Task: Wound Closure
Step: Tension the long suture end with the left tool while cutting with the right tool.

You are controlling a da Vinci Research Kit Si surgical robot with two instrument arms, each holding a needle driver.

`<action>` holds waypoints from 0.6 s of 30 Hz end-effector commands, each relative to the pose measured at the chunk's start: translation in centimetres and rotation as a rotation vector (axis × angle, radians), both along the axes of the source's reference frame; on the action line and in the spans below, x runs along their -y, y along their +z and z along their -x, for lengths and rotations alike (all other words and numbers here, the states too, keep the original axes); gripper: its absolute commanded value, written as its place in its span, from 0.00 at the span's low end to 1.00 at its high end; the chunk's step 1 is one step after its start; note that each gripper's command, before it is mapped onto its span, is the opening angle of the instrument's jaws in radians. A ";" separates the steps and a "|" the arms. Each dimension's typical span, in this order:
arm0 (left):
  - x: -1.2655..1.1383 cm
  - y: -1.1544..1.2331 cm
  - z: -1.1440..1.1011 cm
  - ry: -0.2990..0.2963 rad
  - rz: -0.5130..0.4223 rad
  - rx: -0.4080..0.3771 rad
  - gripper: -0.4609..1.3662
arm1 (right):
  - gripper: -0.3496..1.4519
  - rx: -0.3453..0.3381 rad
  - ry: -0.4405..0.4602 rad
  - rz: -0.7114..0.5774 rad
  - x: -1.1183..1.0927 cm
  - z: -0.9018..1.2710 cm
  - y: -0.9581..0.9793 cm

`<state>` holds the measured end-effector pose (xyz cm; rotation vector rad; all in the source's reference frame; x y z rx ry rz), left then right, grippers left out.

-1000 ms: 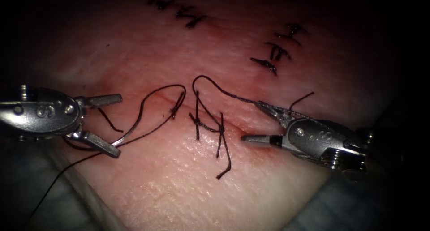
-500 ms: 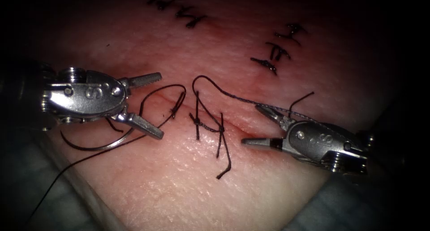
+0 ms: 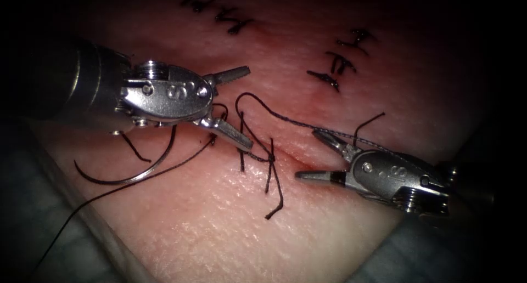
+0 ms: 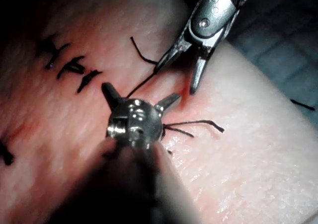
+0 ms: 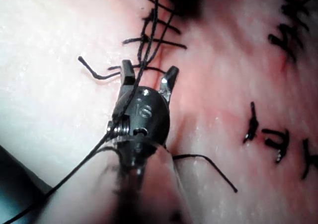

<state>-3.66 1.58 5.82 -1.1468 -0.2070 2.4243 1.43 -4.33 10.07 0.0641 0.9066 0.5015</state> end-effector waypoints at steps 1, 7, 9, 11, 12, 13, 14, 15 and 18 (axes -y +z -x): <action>-0.02 0.03 0.01 0.006 0.013 -0.003 0.67 | 0.66 -0.001 -0.001 -0.001 0.00 0.00 0.00; -0.04 0.10 0.01 0.022 0.033 -0.003 0.42 | 0.66 -0.002 -0.003 0.000 0.01 0.01 0.00; -0.05 0.12 0.03 0.027 0.043 -0.005 0.29 | 0.66 -0.002 -0.003 0.000 0.01 0.01 0.00; -0.07 0.12 0.06 0.025 0.043 -0.006 0.06 | 0.66 -0.002 -0.003 0.001 0.02 0.01 0.00; -0.08 0.13 0.08 0.024 0.050 -0.004 0.06 | 0.66 -0.003 -0.001 0.003 0.02 0.01 0.01; -0.10 0.13 0.09 0.021 0.050 -0.002 0.06 | 0.65 -0.003 -0.001 0.004 0.03 0.01 0.01; -0.14 0.13 0.10 0.012 0.061 0.004 0.06 | 0.65 -0.003 -0.001 0.004 0.03 0.00 0.01; -0.19 0.13 0.11 0.004 0.070 0.017 0.06 | 0.64 -0.003 -0.001 0.005 0.04 0.00 0.02; -0.31 0.10 0.10 -0.020 0.077 0.046 0.06 | 0.64 -0.003 0.014 -0.005 0.04 -0.02 0.04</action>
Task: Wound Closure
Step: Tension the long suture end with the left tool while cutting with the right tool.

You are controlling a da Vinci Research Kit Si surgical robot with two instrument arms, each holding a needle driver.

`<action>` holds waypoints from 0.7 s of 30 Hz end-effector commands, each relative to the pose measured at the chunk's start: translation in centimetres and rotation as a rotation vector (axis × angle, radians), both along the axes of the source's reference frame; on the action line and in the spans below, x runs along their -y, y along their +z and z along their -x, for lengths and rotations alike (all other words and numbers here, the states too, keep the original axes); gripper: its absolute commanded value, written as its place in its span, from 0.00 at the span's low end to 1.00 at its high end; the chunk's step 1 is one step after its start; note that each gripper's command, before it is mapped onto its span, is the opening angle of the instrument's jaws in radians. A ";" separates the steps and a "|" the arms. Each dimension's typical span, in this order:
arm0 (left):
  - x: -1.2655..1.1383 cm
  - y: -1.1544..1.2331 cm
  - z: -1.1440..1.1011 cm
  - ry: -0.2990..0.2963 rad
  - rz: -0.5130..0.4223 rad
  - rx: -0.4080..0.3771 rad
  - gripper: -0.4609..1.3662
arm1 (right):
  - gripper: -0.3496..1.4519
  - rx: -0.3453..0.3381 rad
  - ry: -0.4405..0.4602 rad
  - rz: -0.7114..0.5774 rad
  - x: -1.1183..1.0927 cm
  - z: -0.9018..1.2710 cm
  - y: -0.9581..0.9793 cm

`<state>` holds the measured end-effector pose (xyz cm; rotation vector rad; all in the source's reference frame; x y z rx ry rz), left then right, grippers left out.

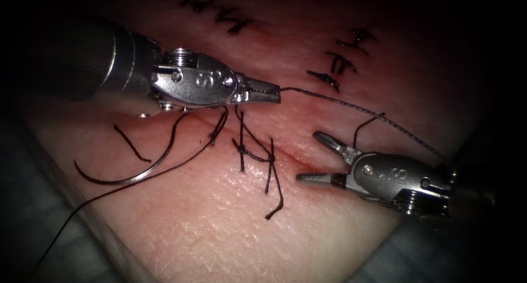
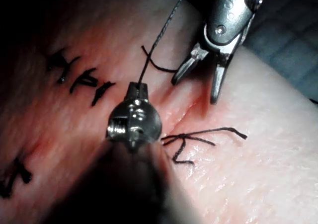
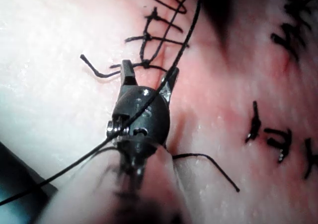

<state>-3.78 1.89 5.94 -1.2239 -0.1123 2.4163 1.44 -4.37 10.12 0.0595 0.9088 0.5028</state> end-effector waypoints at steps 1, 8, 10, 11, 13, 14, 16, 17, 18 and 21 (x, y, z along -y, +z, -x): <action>-0.03 -0.02 -0.02 -0.003 -0.004 0.012 0.06 | 0.64 -0.003 0.019 -0.018 0.00 -0.01 0.00; -0.21 -0.07 -0.05 -0.013 -0.009 0.032 0.06 | 0.55 -0.023 0.120 -0.135 0.01 -0.08 0.00; -0.24 -0.07 -0.05 -0.020 -0.008 0.038 0.06 | 0.54 -0.023 0.131 -0.144 -0.01 -0.11 0.01; -0.26 -0.07 -0.04 -0.019 -0.009 0.041 0.06 | 0.53 -0.023 0.140 -0.153 -0.02 -0.13 0.02; -0.28 -0.07 -0.03 -0.030 -0.024 0.062 0.06 | 0.53 -0.023 0.155 -0.167 -0.04 -0.17 0.05; -0.30 -0.08 -0.03 -0.036 -0.027 0.076 0.06 | 0.52 -0.024 0.163 -0.169 -0.04 -0.19 0.06; -0.32 -0.08 -0.01 -0.049 -0.038 0.107 0.06 | 0.51 -0.034 0.193 -0.177 -0.07 -0.23 0.10; -0.34 -0.08 -0.01 -0.055 -0.047 0.121 0.06 | 0.50 -0.042 0.208 -0.180 -0.09 -0.24 0.12; -0.34 -0.08 0.00 -0.058 -0.051 0.128 0.06 | 0.50 -0.043 0.225 -0.182 -0.10 -0.25 0.14; -0.36 -0.08 0.00 -0.071 -0.069 0.141 0.06 | 0.50 -0.025 0.273 -0.183 -0.15 -0.24 0.20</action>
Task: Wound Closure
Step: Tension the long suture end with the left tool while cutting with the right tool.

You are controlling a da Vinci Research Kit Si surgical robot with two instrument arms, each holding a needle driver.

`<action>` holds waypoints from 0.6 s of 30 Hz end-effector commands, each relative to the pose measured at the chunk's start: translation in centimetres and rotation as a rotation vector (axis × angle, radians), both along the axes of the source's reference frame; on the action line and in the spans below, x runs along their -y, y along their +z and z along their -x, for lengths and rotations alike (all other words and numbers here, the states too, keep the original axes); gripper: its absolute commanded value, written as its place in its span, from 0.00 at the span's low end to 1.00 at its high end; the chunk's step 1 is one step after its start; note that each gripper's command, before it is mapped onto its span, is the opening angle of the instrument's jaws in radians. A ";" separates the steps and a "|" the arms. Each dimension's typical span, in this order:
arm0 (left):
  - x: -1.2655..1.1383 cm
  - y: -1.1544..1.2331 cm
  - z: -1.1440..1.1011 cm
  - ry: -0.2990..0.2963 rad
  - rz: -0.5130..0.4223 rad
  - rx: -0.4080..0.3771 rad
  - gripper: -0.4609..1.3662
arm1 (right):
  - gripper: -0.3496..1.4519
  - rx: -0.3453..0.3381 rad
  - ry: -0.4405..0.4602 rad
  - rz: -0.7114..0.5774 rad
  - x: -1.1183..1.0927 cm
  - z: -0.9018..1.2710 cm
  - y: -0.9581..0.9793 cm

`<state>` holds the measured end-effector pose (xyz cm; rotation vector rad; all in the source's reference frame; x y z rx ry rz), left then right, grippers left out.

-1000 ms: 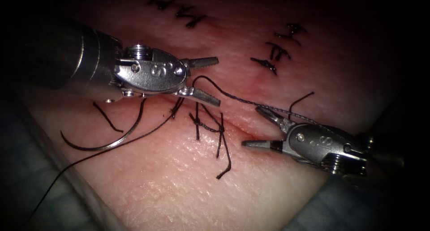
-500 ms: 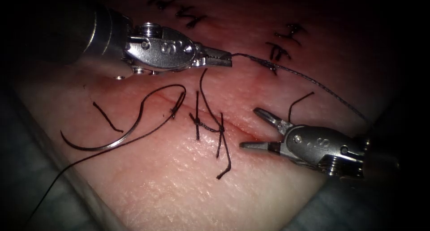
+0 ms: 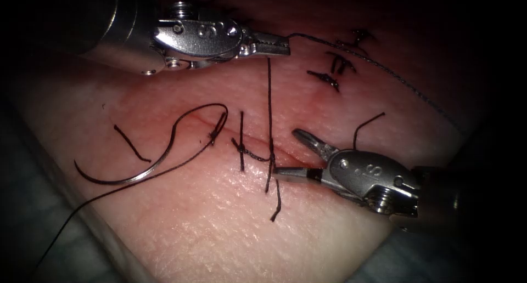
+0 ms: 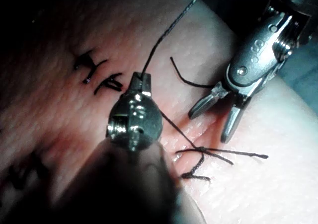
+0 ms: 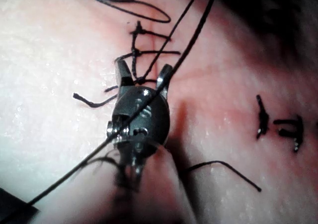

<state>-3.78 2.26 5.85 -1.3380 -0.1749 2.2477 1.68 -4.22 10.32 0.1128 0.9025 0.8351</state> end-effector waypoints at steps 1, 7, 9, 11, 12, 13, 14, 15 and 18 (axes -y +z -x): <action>0.01 0.00 0.00 0.009 -0.013 0.017 0.06 | 0.50 0.003 0.018 -0.014 -0.01 0.01 0.02; 0.01 -0.01 0.01 0.009 -0.033 0.038 0.06 | 0.52 -0.002 0.072 -0.066 -0.06 -0.01 0.13; 0.02 -0.01 0.01 0.009 -0.033 0.039 0.06 | 0.54 -0.004 0.085 -0.078 -0.06 -0.04 0.15; 0.01 -0.02 0.02 0.011 -0.034 0.042 0.06 | 0.55 -0.006 0.095 -0.087 -0.07 -0.07 0.15; 0.01 -0.02 0.02 0.011 -0.034 0.043 0.06 | 0.56 -0.007 0.101 -0.091 -0.08 -0.09 0.16; 0.01 -0.02 0.02 0.012 -0.034 0.043 0.06 | 0.56 -0.007 0.104 -0.089 -0.08 -0.11 0.17; 0.01 -0.02 0.02 0.012 -0.034 0.044 0.06 | 0.56 -0.006 0.106 -0.089 -0.09 -0.13 0.18; 0.01 -0.02 0.02 0.012 -0.034 0.044 0.06 | 0.57 -0.007 0.109 -0.087 -0.10 -0.14 0.19; 0.01 -0.02 0.02 0.013 -0.034 0.046 0.06 | 0.60 -0.004 0.114 -0.087 -0.13 -0.19 0.23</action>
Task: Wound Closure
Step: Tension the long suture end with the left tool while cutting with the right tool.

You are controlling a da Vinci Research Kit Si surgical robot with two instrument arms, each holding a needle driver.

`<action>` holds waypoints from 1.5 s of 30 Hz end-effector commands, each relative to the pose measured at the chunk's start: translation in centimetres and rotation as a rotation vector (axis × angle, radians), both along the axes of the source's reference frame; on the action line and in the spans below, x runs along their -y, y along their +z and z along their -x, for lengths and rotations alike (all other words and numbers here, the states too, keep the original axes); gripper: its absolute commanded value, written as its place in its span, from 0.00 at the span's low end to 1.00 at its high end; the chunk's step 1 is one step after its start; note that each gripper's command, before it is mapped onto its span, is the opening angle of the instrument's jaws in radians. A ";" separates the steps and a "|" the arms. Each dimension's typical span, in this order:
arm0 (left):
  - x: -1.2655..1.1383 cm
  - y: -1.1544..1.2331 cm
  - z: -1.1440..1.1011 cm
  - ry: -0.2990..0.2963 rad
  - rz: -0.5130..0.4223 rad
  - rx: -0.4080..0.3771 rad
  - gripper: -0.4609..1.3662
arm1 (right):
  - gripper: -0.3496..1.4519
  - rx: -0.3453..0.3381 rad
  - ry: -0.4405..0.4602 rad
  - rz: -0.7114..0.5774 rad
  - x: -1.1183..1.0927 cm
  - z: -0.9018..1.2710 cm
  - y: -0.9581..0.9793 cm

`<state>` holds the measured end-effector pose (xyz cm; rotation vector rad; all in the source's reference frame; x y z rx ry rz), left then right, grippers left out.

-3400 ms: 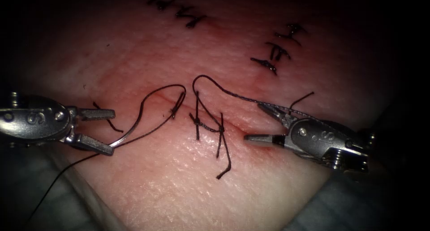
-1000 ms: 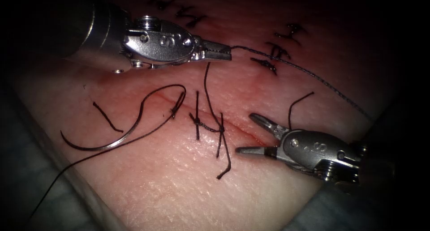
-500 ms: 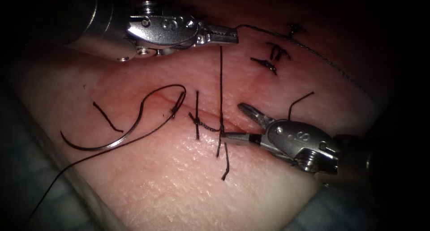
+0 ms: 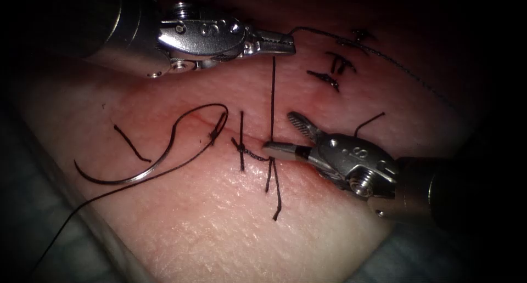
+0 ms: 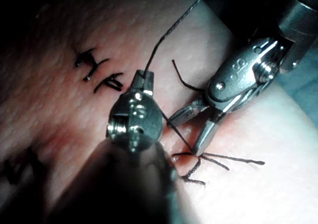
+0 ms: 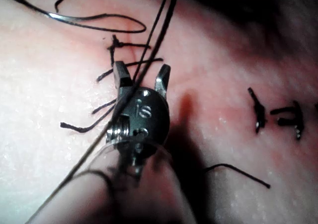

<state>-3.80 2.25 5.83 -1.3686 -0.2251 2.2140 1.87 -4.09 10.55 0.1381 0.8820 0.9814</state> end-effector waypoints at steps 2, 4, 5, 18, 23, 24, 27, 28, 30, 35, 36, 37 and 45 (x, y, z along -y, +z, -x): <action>0.00 -0.01 0.00 0.010 -0.004 0.007 0.06 | 0.61 0.000 0.001 0.001 -0.01 -0.03 0.02; 0.00 -0.01 0.00 0.010 -0.004 0.008 0.06 | 0.61 0.002 0.003 0.002 -0.01 -0.06 0.05; 0.00 -0.01 0.00 0.011 -0.004 0.008 0.06 | 0.61 0.002 0.007 0.005 -0.01 -0.08 0.07; -0.02 -0.07 0.02 0.010 -0.012 0.015 0.06 | 0.62 0.012 0.034 0.018 -0.09 -0.30 0.22; -0.01 -0.07 0.03 0.010 -0.011 0.016 0.06 | 0.61 0.005 0.032 0.025 -0.05 -0.39 0.28; -0.01 -0.07 0.03 0.010 -0.011 0.016 0.06 | 0.61 0.006 0.033 0.026 -0.05 -0.40 0.29; 0.00 -0.09 0.04 0.011 -0.011 0.017 0.06 | 0.62 0.006 0.033 0.029 -0.03 -0.43 0.34; 0.00 -0.09 0.04 0.011 -0.011 0.017 0.06 | 0.62 0.007 0.033 0.030 -0.03 -0.43 0.35; 0.01 -0.10 0.05 0.011 -0.011 0.018 0.06 | 0.62 0.008 0.035 0.032 -0.02 -0.45 0.38; 0.01 -0.11 0.07 0.013 -0.010 0.021 0.06 | 0.58 0.010 0.039 0.032 -0.06 -0.49 0.41; 0.01 -0.11 0.07 0.013 -0.010 0.021 0.06 | 0.56 0.011 0.040 0.032 -0.07 -0.51 0.42; 0.01 -0.11 0.06 0.013 -0.010 0.021 0.06 | 0.56 0.012 0.041 0.032 -0.07 -0.52 0.42; 0.02 -0.11 0.05 0.015 -0.009 0.023 0.06 | 0.00 0.012 0.048 0.037 -0.11 -0.55 0.48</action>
